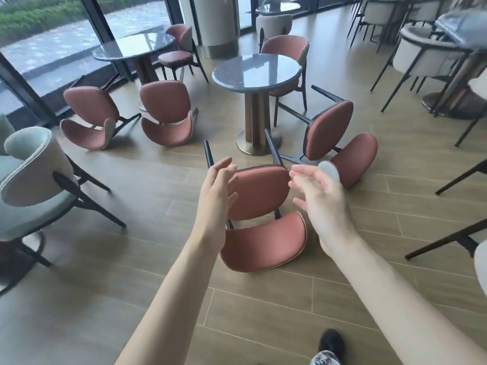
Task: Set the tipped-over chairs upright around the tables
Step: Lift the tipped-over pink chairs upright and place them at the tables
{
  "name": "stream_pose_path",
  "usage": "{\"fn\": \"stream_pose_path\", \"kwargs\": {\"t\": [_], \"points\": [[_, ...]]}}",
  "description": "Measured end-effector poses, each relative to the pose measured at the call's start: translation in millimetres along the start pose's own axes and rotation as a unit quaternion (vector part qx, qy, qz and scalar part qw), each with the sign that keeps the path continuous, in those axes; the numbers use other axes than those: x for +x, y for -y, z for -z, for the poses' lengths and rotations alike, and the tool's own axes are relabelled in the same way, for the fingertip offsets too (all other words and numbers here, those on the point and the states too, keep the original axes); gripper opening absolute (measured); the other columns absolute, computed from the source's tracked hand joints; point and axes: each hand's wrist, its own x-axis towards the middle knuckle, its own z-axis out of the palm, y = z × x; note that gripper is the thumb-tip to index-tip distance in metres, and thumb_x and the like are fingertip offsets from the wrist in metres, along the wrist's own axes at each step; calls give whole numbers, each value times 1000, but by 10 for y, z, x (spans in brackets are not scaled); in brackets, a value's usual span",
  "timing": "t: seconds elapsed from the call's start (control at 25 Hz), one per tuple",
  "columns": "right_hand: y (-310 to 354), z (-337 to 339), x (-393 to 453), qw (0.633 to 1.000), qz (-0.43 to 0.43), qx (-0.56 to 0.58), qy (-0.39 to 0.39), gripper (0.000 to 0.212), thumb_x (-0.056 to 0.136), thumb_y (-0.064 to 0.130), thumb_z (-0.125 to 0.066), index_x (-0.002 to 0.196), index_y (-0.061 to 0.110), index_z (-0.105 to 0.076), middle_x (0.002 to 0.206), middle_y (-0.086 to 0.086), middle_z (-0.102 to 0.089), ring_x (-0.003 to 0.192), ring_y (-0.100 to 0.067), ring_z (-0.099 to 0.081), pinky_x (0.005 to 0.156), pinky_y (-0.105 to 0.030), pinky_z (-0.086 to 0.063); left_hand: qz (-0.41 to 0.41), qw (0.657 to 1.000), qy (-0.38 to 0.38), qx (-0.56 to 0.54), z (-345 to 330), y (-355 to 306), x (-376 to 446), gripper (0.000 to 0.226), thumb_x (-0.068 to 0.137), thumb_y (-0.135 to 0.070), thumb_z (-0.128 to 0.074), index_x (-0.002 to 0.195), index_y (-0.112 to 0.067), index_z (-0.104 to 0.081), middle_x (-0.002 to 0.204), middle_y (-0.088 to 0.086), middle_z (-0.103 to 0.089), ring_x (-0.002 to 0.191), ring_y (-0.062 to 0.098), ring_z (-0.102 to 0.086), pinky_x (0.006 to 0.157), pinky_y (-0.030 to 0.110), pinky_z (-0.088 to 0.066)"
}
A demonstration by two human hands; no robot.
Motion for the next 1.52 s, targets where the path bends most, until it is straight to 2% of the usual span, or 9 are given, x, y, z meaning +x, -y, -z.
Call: {"fn": "stream_pose_path", "kwargs": {"t": [0.2, 0.4, 0.6, 0.72, 0.96, 1.16, 1.36, 1.52], "points": [[-103, 120, 851, 1000, -14, -6, 16, 21, 91, 20, -56, 103, 29, -71, 105, 13, -72, 106, -4, -66, 104, -43, -48, 24, 999, -19, -12, -466, 66, 659, 42, 77, -45, -53, 116, -36, -64, 128, -11, -64, 116, 9, -65, 107, 38, -45], [-142, 214, 1850, 996, -40, -28, 70, 26, 79, 32, -55, 100, 34, -70, 104, 14, -72, 104, -3, -66, 101, -41, -50, 45, 996, -77, -30, -998, 131, 1389, 41, 75, -45, -53, 113, -36, -65, 129, -10, -64, 113, 8, -66, 109, 40, -44], [-90, 345, 2712, 992, -49, -41, 106, 22, 88, 22, -59, 101, 34, -71, 103, 18, -72, 99, 8, -63, 100, -39, -51, 46, 991, -123, -39, -1421, 106, 1988, 38, 76, -44, -55, 110, -35, -69, 128, -10, -67, 111, 7, -68, 109, 40, -44], [-106, 350, 3043, 989, -49, -46, 130, 21, 90, 21, -59, 102, 32, -71, 103, 18, -72, 99, 8, -63, 99, -38, -51, 37, 989, -137, -45, -1537, 81, 2252, 38, 76, -44, -56, 110, -34, -69, 128, -10, -67, 111, 7, -68, 106, 39, -45], [-180, 87, 3268, 986, -49, -52, 152, 22, 90, 20, -58, 106, 29, -70, 106, 17, -71, 97, 12, -62, 99, -35, -51, 41, 987, -151, -22, -1453, 135, 2473, 34, 78, -42, -54, 106, -34, -71, 121, -15, -69, 108, 5, -69, 108, 42, -44], [-431, -181, 3125, 987, -48, -64, 137, 22, 91, 17, -58, 105, 28, -70, 104, 14, -72, 96, 5, -65, 96, -31, -51, 59, 990, -125, -10, -1199, 289, 2552, 35, 78, -44, -56, 106, -33, -72, 115, -16, -72, 115, 11, -67, 110, 47, -43], [-677, -420, 2928, 990, -51, -69, 113, 23, 92, 17, -57, 106, 31, -69, 104, 19, -71, 99, 11, -63, 84, -5, -45, 61, 995, -79, -12, -861, 483, 2699, 40, 71, -48, -60, 105, -33, -73, 113, -16, -74, 111, 8, -68, 109, 46, -43], [-845, -553, 2888, 993, -61, -58, 82, 25, 92, 14, -58, 108, 30, -69, 107, 15, -72, 99, 8, -64, 88, -13, -49, 69, 996, -58, -11, -672, 645, 2815, 33, 78, -43, -56, 104, -33, -73, 112, -15, -74, 106, 6, -70, 106, 45, -44]]}}
